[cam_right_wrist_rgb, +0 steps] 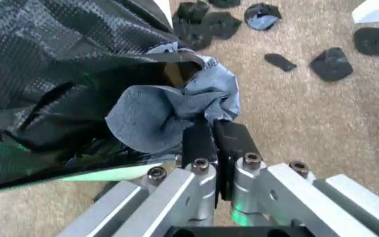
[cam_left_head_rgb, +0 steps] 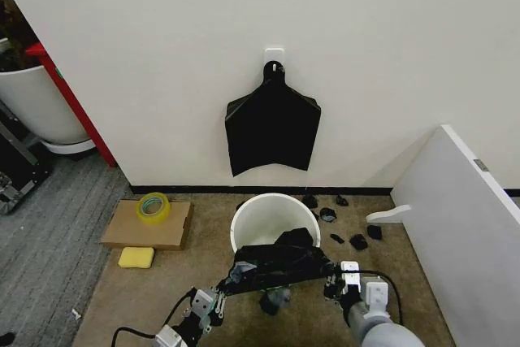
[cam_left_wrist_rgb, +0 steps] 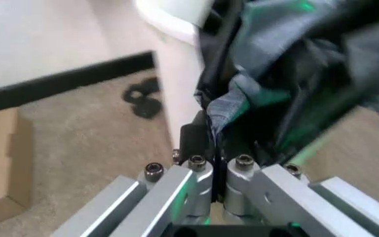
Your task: Place the garbage bag over the trash bin.
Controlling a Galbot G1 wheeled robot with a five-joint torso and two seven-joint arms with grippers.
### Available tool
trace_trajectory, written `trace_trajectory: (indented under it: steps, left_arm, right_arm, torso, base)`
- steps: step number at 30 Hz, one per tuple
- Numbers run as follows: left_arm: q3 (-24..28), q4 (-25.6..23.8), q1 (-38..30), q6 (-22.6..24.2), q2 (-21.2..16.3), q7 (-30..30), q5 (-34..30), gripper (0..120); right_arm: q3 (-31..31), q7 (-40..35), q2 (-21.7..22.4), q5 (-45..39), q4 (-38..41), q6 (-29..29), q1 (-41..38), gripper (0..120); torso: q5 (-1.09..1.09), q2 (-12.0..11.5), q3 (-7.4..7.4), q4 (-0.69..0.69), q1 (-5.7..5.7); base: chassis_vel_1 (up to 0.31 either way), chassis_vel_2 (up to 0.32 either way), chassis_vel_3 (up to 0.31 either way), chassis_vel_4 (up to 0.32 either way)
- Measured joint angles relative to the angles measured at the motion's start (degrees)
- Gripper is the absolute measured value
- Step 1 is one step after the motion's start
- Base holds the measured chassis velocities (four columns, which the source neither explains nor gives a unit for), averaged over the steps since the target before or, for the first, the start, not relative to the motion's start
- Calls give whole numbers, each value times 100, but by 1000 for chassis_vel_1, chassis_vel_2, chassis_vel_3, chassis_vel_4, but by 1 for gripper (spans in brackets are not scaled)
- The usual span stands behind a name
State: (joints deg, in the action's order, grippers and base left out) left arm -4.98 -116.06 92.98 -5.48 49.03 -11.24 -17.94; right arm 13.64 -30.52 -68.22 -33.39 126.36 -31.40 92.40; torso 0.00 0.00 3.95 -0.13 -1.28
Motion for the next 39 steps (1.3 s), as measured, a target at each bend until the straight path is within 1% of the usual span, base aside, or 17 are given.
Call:
trace_trajectory:
  steps: [2,6,10,11,17,18,21,24,26,29,30,31,33,34,36,37,39]
  left_arm:
    - [-16,9,-176,9,77,-174,-146,0]
    - [-70,-20,-343,28,86,-343,-371,0]
    - [-92,-10,-310,20,33,-313,-392,0]
    - [-97,3,-279,9,30,-283,-389,0]
    - [-107,-24,-72,27,45,-161,-331,21]
    - [-107,-24,-72,27,45,-161,-331,21]
    - [-155,-103,118,20,70,114,-266,34]
    - [-200,-146,275,-60,113,189,-202,48]
    - [-209,-157,311,-82,106,203,-192,50]
    - [-239,-203,480,-281,26,259,-47,65]
    - [-244,-211,511,-329,11,268,-13,68]
    - [-249,-215,538,-377,2,274,12,69]
    - [-268,-223,598,-510,-15,275,35,79]
    - [-268,-223,598,-510,-15,275,35,79]
    - [-333,-234,697,-663,-79,275,43,89]
    - [-411,-218,731,-686,-112,247,113,93]
    - [-598,-38,735,-860,-161,137,406,98]
  right_arm:
    - [-27,0,-1,7,-15,103,5,0]
    - [-24,21,14,1,8,224,44,0]
    - [-11,93,45,-4,80,224,153,0]
    - [-6,114,50,-2,108,224,195,4]
    - [5,228,87,57,311,226,466,28]
    - [5,228,87,57,311,226,466,28]
    - [18,269,135,137,482,271,676,40]
    - [61,353,187,253,591,359,867,54]
    - [73,374,200,279,609,381,899,55]
    - [155,500,265,406,689,566,1039,68]
    - [170,513,272,413,708,593,1050,73]
    - [181,520,275,414,722,612,1056,75]
    - [196,529,281,414,757,654,1058,86]
    - [196,529,281,414,757,654,1058,86]
    - [194,535,287,409,808,670,1045,93]
    - [188,535,288,406,822,670,1036,98]
    - [171,535,288,396,839,668,1010,100]
  torso:
    - [1,0,0,-2,0]
    - [2,0,0,-2,0]
    - [2,0,0,-2,0]
    - [2,0,0,-1,0]
    - [1,0,0,-1,0]
    - [1,0,0,-1,0]
    - [1,0,0,0,0]
    - [1,0,0,-2,0]
    - [1,0,0,-2,0]
    - [1,0,-1,-2,0]
    - [2,0,0,-2,0]
    - [2,0,-1,-1,0]
    - [1,0,0,-1,0]
    - [1,0,0,-1,0]
    - [1,0,-1,-1,0]
    - [1,0,-1,-1,0]
    - [2,0,-1,-1,0]
  base:
    - [0,0,0,0]
    - [0,0,0,0]
    - [0,0,0,0]
    - [0,0,0,0]
    - [0,0,0,0]
    - [0,0,0,0]
    - [0,0,0,0]
    - [0,0,0,0]
    - [0,0,0,0]
    - [0,0,0,0]
    - [0,0,0,0]
    - [0,0,0,0]
    - [0,0,0,0]
    - [0,0,0,0]
    - [0,0,0,0]
    - [0,0,0,0]
    - [0,0,0,0]
